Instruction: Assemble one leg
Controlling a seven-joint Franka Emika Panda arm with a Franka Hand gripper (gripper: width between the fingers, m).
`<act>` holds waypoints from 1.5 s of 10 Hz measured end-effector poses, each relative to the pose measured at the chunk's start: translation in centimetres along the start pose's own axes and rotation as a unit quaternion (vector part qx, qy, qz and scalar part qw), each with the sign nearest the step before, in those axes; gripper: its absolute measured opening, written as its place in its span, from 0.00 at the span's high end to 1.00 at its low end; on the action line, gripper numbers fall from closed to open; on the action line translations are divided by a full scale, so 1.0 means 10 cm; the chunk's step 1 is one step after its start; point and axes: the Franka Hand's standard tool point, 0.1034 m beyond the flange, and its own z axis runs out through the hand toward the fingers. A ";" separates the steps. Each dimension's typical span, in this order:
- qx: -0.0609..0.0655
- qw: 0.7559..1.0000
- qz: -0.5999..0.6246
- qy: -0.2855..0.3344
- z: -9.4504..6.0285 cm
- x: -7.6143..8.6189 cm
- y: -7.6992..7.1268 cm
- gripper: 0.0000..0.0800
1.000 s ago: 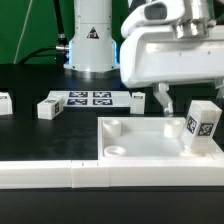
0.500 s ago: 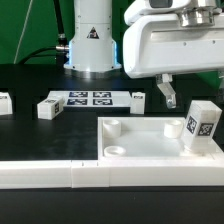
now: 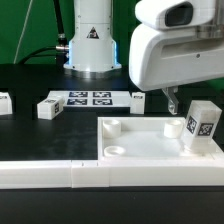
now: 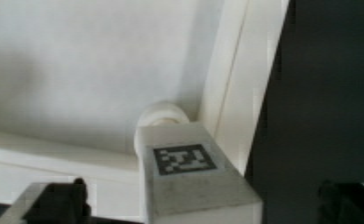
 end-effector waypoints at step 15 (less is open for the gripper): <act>-0.014 0.998 0.020 0.053 0.24 0.10 0.11 0.63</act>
Offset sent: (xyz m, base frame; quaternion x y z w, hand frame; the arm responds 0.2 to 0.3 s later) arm -0.0085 0.0014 -0.0100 -0.0423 0.0509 -0.0167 0.9977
